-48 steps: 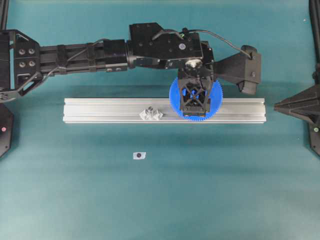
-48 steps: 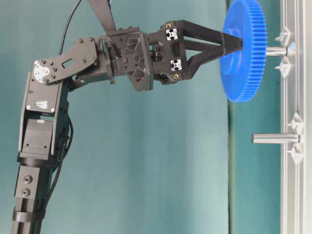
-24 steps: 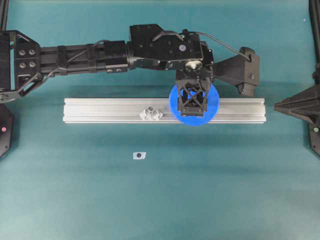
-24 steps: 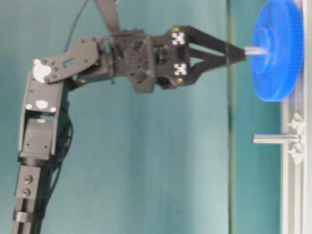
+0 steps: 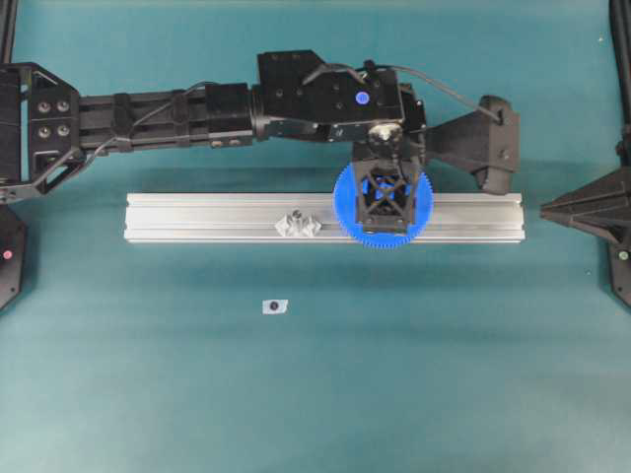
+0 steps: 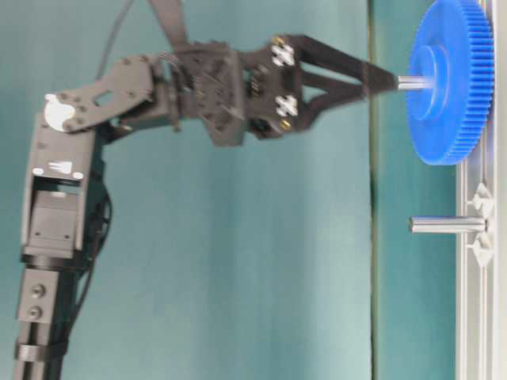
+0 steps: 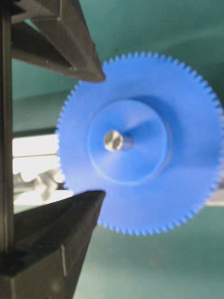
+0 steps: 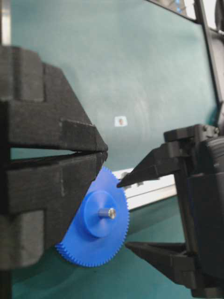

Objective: Find the location of the shaft and insert the large gear.

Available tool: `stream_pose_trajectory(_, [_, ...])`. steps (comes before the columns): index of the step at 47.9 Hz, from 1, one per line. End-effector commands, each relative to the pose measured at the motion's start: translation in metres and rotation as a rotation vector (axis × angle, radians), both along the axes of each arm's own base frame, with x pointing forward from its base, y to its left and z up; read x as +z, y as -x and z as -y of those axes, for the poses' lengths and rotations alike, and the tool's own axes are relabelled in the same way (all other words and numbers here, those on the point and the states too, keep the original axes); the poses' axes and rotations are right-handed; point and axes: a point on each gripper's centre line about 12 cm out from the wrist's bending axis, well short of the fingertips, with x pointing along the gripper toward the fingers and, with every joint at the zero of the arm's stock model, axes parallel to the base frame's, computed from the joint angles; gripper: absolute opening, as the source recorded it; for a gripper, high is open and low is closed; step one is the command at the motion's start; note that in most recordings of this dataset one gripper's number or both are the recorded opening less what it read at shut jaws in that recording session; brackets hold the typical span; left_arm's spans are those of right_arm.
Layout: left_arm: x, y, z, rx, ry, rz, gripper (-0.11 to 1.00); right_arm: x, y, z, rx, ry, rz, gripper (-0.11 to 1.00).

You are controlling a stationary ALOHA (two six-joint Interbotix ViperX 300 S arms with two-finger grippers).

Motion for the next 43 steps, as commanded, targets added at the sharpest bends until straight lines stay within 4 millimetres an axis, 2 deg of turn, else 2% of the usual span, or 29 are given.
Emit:
stream_pose_trajectory(1, [0.051, 0.002, 0.003, -0.002, -0.013, 0.113, 0.94, 0.007, -0.002, 0.000, -0.002, -0.009, 0.016, 0.03])
stream_pose_trajectory(8, [0.061, 0.001, 0.004, -0.004, -0.015, 0.127, 0.94, 0.007, -0.002, 0.000, -0.001, -0.007, 0.012, 0.03])
stream_pose_trajectory(20, [0.061, 0.007, 0.006, -0.003, -0.008, 0.073, 0.94, 0.006, -0.002, 0.000, -0.001, -0.007, 0.014, 0.03])
stream_pose_trajectory(36, [0.085, 0.007, 0.006, -0.008, -0.013, 0.108, 0.94, 0.006, -0.002, 0.000, -0.001, -0.007, 0.012, 0.03])
stream_pose_trajectory(43, [0.087, 0.008, 0.006, -0.010, -0.014, 0.091, 0.94, 0.006, -0.002, 0.000, -0.001, -0.007, 0.011, 0.03])
